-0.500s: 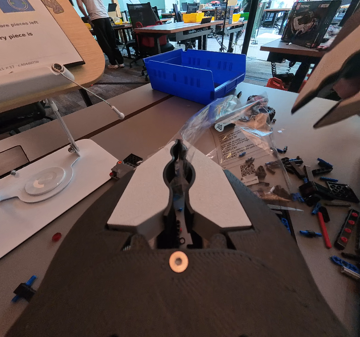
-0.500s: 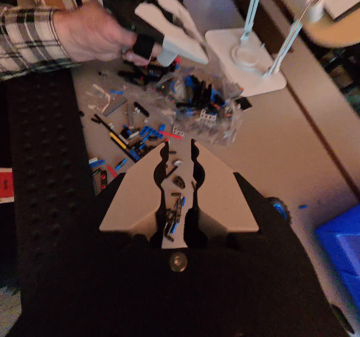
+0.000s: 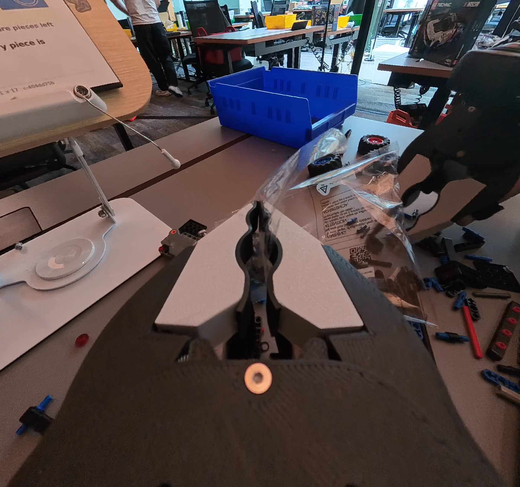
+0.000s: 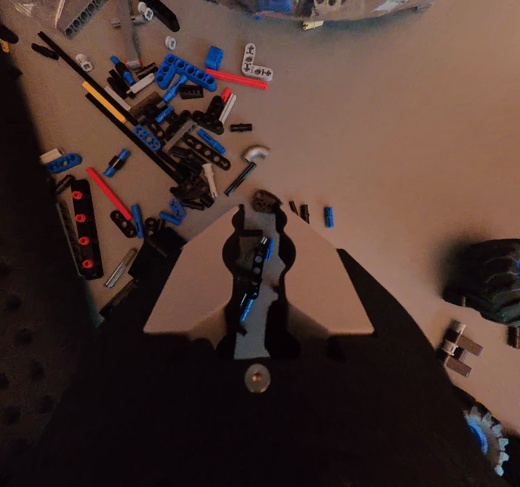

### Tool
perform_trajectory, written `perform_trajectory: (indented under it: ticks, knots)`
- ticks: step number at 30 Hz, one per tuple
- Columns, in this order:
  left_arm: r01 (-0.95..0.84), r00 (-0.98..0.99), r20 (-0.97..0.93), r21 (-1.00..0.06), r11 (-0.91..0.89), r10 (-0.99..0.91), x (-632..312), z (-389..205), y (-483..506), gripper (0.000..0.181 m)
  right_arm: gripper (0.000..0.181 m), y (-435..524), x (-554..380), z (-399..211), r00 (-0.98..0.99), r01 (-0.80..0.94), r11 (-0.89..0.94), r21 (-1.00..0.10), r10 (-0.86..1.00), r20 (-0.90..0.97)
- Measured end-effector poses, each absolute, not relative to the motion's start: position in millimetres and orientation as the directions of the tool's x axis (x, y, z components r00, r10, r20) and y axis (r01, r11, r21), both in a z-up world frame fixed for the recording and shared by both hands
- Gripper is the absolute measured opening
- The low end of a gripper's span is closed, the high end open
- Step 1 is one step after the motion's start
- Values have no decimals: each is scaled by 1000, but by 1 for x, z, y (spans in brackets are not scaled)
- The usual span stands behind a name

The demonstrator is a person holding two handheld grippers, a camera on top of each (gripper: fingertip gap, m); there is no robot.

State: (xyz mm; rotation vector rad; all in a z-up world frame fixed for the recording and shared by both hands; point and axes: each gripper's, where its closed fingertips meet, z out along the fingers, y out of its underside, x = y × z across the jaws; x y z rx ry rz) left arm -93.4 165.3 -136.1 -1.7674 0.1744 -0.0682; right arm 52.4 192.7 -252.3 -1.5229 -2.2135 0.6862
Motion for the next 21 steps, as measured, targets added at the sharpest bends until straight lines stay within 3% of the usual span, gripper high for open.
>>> perform_trajectory:
  ticks: [1, 8, 12, 18, 21]
  knots:
    - [-80, 987, -51, -978, -192, -155, -93, -136, 165, 0, 29, 194, 51, -251, -345, 755, 301, -583, 938, 39]
    - [-80, 986, -50, -978, -191, -157, -93, -135, 164, 0, 29, 198, 44, -255, -355, 755, 327, -569, 933, 65]
    - [-79, 986, -50, -979, -187, -156, -93, -134, 164, 0, 0, 198, 45, -257, -353, 757, 301, -580, 935, 25]
    - [-81, 986, -51, -979, -187, -157, -92, -134, 164, 0, 0, 192, 49, -247, -359, 742, 289, -605, 933, 6]
    - [-79, 986, -50, -979, -187, -158, -92, -134, 164, 0, 26, 180, 61, -228, -385, 719, 284, -634, 922, -23]
